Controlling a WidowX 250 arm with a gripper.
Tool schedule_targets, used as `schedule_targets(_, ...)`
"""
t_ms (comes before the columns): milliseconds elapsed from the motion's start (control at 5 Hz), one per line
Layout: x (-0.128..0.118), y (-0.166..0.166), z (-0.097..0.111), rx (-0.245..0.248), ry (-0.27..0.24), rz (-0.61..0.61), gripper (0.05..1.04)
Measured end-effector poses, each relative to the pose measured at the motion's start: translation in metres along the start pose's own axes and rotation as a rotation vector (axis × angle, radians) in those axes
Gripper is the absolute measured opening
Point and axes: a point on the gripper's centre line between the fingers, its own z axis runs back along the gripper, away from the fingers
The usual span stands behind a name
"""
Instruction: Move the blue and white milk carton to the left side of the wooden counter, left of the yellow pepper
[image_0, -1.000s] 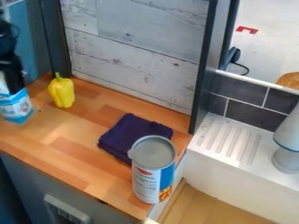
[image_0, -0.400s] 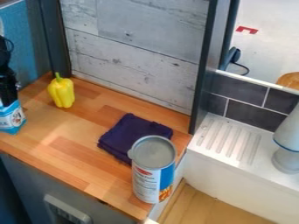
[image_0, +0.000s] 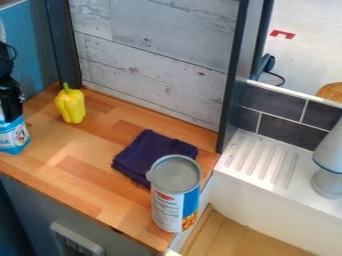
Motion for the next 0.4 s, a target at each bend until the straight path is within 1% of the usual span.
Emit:
schedule_targets(200, 0.004, -0.001, 0.006, -0.017, -0.008, 0.011, 0.996)
schedule_targets(400, 0.008, -0.002, 0.037, -0.019, -0.052, 0.013, 0.997)
